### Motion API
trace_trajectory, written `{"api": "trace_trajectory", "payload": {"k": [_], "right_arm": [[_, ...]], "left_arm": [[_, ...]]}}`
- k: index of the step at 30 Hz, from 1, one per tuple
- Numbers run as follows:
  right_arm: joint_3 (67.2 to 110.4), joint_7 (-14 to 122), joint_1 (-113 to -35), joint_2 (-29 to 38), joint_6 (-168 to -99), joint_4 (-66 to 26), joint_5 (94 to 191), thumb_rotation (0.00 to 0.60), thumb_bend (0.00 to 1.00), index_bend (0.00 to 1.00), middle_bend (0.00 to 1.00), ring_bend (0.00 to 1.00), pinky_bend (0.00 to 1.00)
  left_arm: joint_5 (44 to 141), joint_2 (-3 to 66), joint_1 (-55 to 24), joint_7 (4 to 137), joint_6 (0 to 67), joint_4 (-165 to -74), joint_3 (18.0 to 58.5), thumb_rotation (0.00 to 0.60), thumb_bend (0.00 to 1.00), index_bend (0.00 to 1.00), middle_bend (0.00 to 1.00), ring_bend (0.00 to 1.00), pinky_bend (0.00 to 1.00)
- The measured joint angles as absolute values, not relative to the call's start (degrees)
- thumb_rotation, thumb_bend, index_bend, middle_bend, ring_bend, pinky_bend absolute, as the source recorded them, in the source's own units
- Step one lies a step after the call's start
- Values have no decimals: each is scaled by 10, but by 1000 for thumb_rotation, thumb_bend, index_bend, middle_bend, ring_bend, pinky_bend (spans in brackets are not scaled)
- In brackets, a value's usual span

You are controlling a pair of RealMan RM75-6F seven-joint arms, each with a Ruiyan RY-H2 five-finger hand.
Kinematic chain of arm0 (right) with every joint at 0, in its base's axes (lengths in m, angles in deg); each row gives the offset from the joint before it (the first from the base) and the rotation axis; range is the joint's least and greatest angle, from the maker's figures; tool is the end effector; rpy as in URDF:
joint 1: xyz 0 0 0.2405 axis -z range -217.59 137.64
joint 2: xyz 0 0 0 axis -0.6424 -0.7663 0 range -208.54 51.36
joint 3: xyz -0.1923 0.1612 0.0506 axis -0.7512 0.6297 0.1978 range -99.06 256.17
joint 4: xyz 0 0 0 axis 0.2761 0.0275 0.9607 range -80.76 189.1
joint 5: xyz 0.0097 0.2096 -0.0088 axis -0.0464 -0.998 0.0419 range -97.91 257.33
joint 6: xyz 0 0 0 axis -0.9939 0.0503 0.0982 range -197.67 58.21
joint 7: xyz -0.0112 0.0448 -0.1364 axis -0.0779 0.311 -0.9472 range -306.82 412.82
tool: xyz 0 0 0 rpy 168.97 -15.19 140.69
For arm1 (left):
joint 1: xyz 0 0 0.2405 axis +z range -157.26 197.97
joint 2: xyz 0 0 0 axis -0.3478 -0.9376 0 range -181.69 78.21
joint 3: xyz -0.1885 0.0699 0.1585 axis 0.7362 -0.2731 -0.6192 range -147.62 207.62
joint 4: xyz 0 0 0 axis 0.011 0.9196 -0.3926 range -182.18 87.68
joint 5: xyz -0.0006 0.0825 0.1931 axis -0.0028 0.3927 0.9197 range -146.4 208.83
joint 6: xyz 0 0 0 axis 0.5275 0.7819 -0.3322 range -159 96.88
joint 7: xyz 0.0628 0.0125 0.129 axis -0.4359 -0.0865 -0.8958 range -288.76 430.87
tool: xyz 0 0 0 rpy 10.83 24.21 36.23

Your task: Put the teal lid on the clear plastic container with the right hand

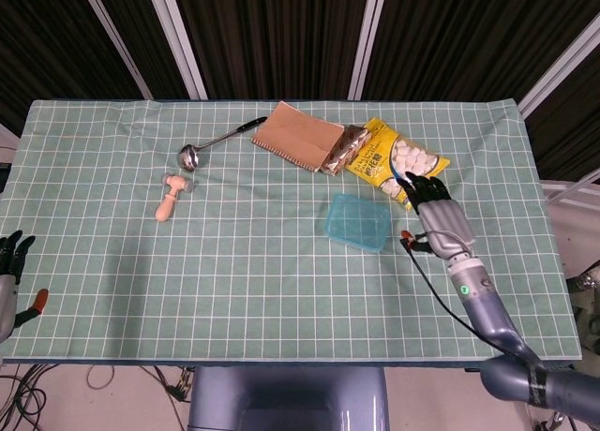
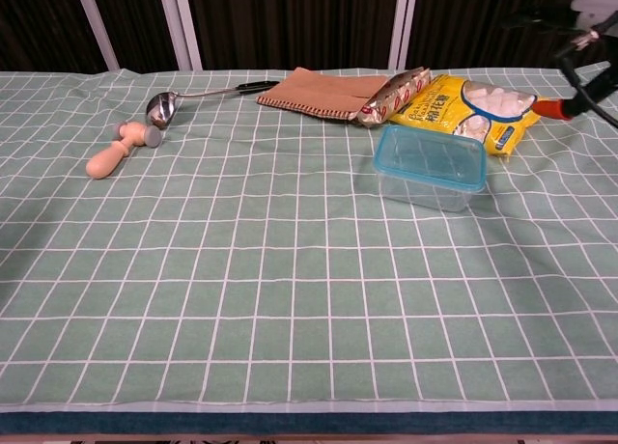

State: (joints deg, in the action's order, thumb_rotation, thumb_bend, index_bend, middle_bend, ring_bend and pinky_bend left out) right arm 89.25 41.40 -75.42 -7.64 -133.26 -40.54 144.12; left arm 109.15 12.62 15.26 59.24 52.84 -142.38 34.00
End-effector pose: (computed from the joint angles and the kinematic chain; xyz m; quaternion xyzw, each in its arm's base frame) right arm -0.1932 -0.3411 0.0971 0.6657 -0.3876 0.4055 0.4922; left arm -0.3181 0.1846 0.1600 -0.5842 -0.3758 -0.3173 0.6456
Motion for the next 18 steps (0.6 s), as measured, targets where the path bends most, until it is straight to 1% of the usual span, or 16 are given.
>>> {"api": "trace_trajectory", "payload": {"k": [6, 11, 14, 18], "right_arm": [[813, 432, -651, -109, -1454, -415, 1561, 600, 367, 0, 0, 0, 0], [759, 467, -564, -112, -1558, -375, 1636, 600, 366, 0, 0, 0, 0], [737, 483, -528, -107, -1590, -335, 1667, 600, 366, 0, 0, 0, 0], [731, 477, -513, -100, -1609, -318, 1694, 600, 366, 0, 0, 0, 0]], "left_arm": [[1114, 129, 154, 601, 543, -1412, 338, 600, 331, 85, 0, 0, 0], [1127, 130, 156, 601, 544, -1409, 330, 600, 332, 85, 0, 0, 0], [1138, 130, 157, 596, 547, -1408, 324, 600, 331, 85, 0, 0, 0], [1146, 127, 161, 599, 549, -1416, 319, 600, 332, 85, 0, 0, 0]]}}
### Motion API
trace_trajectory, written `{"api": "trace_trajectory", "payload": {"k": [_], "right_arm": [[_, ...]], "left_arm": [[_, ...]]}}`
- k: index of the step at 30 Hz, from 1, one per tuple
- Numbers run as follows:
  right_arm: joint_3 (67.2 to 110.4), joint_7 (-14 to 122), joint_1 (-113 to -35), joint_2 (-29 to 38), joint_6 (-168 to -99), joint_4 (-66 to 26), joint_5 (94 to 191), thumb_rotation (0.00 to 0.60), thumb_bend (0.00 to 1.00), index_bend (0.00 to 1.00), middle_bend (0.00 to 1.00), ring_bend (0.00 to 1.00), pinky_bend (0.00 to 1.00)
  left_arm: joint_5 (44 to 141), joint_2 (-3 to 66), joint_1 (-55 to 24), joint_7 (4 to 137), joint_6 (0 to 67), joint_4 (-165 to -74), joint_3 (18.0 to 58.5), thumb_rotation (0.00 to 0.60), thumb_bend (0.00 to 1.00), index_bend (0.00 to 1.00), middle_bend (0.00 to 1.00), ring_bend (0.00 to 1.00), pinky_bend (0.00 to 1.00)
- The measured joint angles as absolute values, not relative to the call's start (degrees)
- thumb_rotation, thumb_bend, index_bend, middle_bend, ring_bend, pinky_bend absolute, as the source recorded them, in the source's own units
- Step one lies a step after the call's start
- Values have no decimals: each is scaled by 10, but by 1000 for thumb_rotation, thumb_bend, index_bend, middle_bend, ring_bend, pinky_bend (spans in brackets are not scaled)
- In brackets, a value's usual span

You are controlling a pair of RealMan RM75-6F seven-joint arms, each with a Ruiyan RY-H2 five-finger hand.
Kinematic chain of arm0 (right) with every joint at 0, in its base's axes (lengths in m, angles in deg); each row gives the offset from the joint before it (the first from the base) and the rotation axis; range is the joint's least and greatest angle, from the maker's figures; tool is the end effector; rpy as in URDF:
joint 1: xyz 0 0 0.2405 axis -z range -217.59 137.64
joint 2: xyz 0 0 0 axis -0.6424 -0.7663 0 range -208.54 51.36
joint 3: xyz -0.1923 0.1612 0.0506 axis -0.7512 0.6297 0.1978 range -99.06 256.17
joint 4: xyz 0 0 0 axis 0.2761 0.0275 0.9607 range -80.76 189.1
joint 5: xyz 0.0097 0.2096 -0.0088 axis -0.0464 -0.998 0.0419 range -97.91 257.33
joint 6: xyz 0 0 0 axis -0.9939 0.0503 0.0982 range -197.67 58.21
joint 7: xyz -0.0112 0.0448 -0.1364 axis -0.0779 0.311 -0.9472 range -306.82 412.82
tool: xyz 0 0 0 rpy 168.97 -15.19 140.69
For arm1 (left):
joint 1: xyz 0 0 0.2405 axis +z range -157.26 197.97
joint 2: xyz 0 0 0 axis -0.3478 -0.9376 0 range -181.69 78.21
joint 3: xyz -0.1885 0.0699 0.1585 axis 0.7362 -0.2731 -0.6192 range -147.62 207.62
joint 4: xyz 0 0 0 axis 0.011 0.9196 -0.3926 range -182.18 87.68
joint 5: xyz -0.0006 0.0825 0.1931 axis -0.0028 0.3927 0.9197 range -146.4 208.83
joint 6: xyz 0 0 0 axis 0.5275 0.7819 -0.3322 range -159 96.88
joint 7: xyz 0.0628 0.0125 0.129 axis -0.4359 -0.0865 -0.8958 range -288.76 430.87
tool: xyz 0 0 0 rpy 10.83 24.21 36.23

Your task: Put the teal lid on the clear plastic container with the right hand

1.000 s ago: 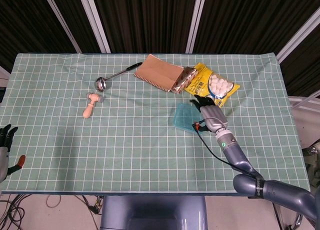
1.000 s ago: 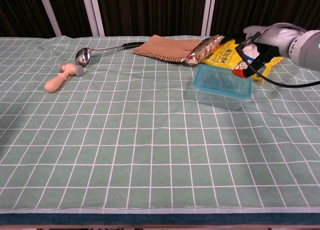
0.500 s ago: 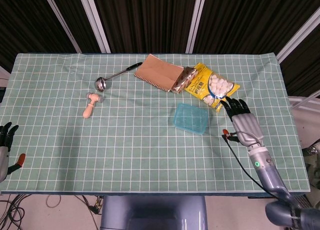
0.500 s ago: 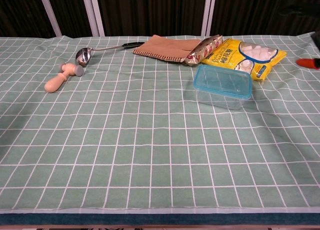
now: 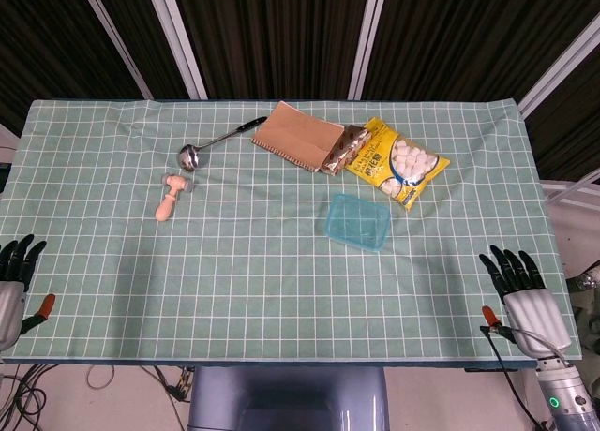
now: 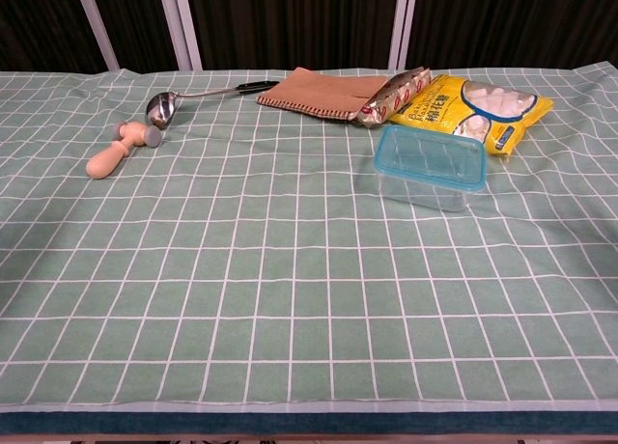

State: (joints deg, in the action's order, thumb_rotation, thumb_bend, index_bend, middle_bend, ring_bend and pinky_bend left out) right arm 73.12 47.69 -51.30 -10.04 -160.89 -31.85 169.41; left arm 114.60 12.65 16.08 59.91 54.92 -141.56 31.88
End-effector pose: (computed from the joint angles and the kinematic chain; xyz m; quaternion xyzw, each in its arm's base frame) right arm -0.3018 -0.1867 0.1356 0.6632 -0.3067 0.3855 0.5635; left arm -0.3120 0.1736 0.1564 -0.6092 -0.3548 -0.3296 0.6279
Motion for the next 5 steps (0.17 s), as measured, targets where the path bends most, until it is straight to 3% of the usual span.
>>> {"api": "trace_trajectory", "payload": {"k": [5], "right_arm": [[742, 446, -498, -83, -1629, -310, 1710, 600, 366, 0, 0, 0, 0]], "left_arm": [[1163, 123, 164, 606, 561, -1418, 316, 600, 332, 85, 0, 0, 0]]}}
